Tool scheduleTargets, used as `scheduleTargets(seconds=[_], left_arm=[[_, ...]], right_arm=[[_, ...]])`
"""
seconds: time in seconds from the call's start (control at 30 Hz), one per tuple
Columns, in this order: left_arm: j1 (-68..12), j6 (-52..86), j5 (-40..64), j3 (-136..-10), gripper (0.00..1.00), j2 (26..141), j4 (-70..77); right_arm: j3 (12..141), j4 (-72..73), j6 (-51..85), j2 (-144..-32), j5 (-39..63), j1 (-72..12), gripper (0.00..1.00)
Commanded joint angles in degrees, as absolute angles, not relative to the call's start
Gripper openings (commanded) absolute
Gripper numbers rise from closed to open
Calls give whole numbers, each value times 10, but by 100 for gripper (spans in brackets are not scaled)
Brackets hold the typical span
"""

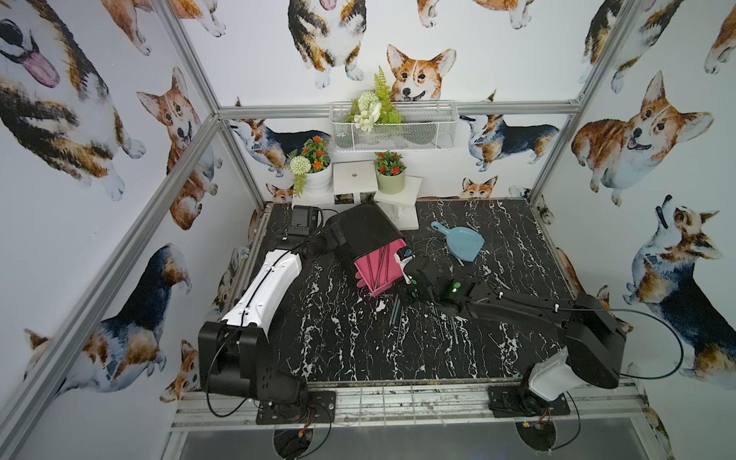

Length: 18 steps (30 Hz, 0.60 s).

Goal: Please place the pencils in the drawer according to their color
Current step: Close the drawer in the storage box.

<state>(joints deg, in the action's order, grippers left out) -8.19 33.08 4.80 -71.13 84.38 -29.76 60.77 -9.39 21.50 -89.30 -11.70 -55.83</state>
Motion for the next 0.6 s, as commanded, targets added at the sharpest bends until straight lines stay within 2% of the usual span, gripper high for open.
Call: scheduleTargets(seconds=[0.0,0.57], left_arm=[[-82,331,46,-711,100,840,-293],[-82,333,55,-713,100,846,-291]], right_arm=[[628,-74,197,-900,-122,-548,42],[709,-81,184,-966,-118,-526,40]])
